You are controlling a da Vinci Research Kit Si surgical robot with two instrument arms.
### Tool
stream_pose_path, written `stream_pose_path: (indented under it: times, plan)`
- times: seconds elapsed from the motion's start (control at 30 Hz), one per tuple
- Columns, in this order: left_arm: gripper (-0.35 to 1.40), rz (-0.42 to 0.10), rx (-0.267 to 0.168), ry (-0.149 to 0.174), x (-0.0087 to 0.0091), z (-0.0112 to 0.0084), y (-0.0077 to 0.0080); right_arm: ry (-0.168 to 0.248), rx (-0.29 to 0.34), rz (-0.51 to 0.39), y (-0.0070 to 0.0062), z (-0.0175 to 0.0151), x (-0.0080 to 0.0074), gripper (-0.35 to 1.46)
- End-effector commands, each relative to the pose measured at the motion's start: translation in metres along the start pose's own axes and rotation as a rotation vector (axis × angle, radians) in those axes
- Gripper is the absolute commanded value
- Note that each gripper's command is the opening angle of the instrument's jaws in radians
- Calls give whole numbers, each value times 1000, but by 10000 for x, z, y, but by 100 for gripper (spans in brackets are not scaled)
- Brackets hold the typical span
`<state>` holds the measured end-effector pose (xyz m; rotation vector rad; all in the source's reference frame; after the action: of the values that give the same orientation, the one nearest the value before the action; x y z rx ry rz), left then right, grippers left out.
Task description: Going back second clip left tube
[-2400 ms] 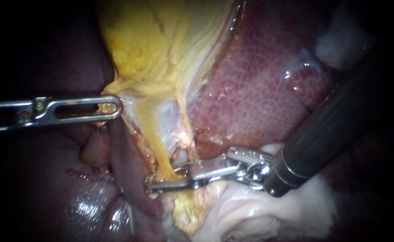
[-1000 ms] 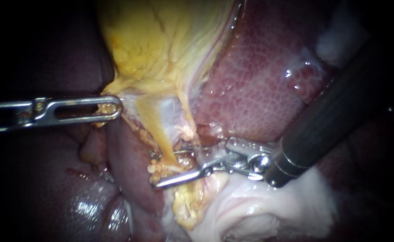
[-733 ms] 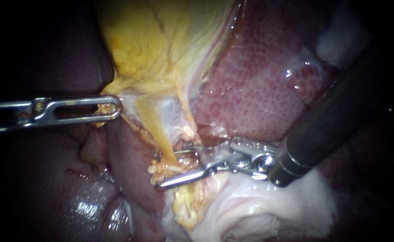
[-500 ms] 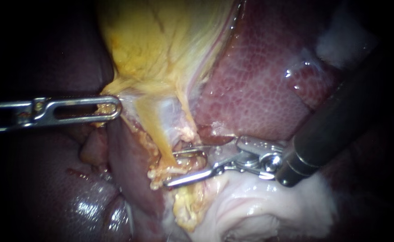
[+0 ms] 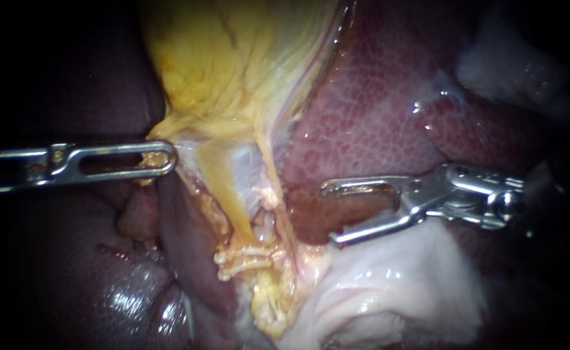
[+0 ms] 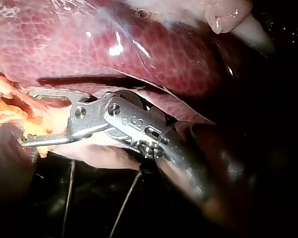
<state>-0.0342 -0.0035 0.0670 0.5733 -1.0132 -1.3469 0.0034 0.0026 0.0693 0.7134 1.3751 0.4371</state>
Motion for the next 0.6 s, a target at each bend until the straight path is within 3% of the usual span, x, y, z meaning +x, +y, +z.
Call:
stream_pose_path:
  times: [0.03,0.13,0.27,0.4,0.6]
  plan:
    - [-35,1,0,0,1,1,0,-7,-1,0,-1,-3,3,60]
    - [-35,4,4,1,6,8,2,-9,-2,0,-5,-10,11,60]
    - [-35,1,12,13,22,28,6,-8,-2,1,-6,-9,11,60]
    - [-35,5,10,39,39,60,8,-8,-2,1,-6,-8,11,60]
    - [-35,12,9,64,50,101,3,-8,-2,1,-6,-8,11,60]
